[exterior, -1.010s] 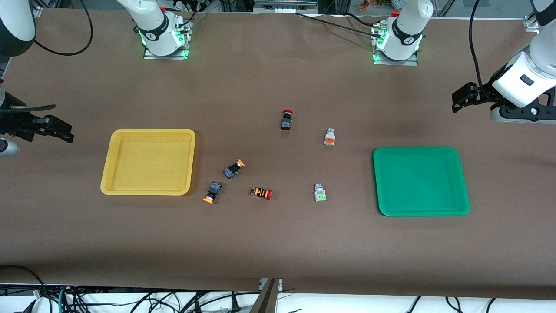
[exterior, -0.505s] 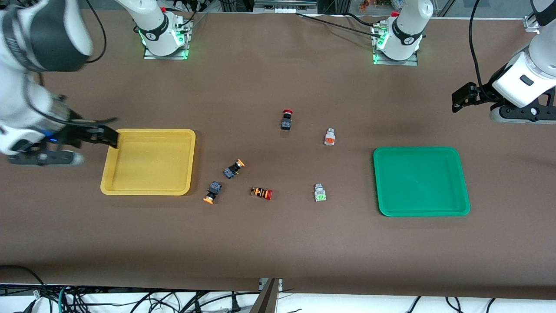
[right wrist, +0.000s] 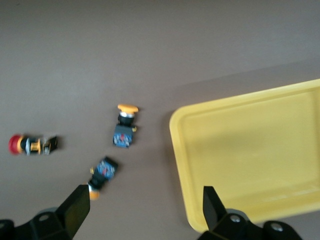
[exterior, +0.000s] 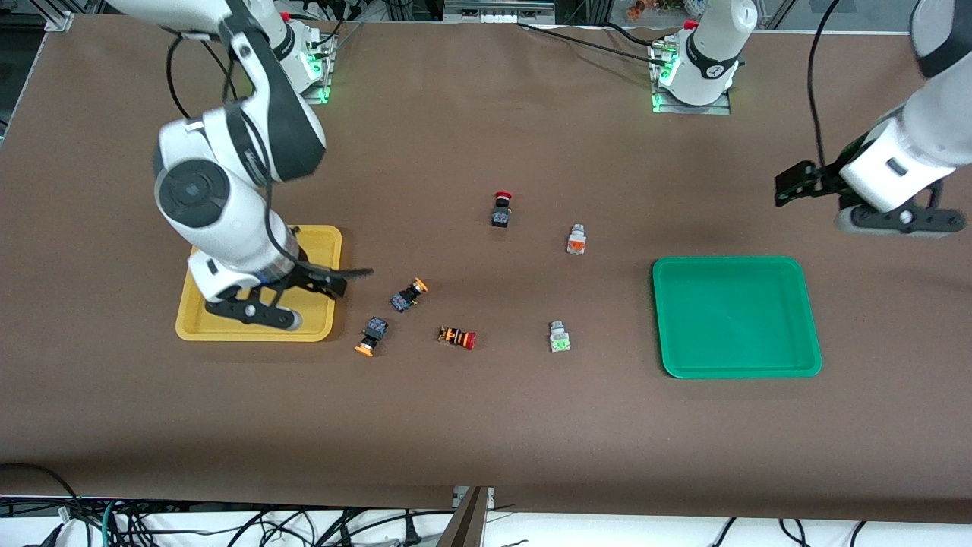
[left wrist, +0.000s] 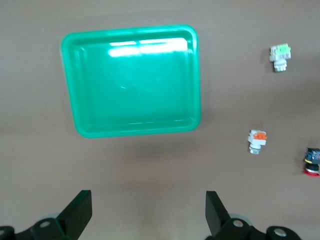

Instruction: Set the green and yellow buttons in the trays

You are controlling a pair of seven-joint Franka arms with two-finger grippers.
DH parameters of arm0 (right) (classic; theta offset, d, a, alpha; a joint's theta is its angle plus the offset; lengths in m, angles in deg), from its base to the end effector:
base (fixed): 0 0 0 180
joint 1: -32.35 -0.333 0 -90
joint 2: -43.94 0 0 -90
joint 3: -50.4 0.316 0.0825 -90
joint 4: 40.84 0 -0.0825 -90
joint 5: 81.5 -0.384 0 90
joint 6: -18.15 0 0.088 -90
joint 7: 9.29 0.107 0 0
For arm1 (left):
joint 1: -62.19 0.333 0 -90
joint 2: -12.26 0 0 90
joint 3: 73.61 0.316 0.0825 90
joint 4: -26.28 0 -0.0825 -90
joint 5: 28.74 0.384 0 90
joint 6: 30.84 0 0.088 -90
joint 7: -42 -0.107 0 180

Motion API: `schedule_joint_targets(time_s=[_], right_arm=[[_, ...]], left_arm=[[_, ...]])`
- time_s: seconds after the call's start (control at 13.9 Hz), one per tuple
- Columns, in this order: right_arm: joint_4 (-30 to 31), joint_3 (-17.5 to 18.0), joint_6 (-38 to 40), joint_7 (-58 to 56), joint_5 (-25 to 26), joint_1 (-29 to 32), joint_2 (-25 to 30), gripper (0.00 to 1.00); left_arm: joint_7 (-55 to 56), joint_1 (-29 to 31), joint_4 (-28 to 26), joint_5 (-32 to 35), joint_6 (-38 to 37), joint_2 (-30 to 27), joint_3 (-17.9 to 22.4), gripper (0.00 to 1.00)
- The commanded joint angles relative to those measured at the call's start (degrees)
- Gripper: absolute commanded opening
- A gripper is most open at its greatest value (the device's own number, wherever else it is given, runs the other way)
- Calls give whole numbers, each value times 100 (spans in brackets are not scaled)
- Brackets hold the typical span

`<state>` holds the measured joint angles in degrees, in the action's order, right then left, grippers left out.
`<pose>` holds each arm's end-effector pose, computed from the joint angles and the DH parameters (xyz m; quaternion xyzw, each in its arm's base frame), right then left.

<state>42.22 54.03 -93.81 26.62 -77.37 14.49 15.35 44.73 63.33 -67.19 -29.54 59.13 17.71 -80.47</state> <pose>0.6554 0.2449 0.4001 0.9931 -0.1161 0.0117 0.0145 0.5717 -0.0561 0.5427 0.9966 -0.0256 -0.0784 0.0069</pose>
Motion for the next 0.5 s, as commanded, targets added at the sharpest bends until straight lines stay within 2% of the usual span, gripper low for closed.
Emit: schedule_joint_targets(time_s=[0.0, 0.43], right_arm=[[-79, -29, -728, 468, 35, -42, -550, 100], [-79, -38, -2073, 1241, 43, -51, -1464, 99]], left_arm=[[-44, -298, 530, -121, 48, 902, -26, 100], [-36, -684, 593, -122, 916, 1905, -35, 100]])
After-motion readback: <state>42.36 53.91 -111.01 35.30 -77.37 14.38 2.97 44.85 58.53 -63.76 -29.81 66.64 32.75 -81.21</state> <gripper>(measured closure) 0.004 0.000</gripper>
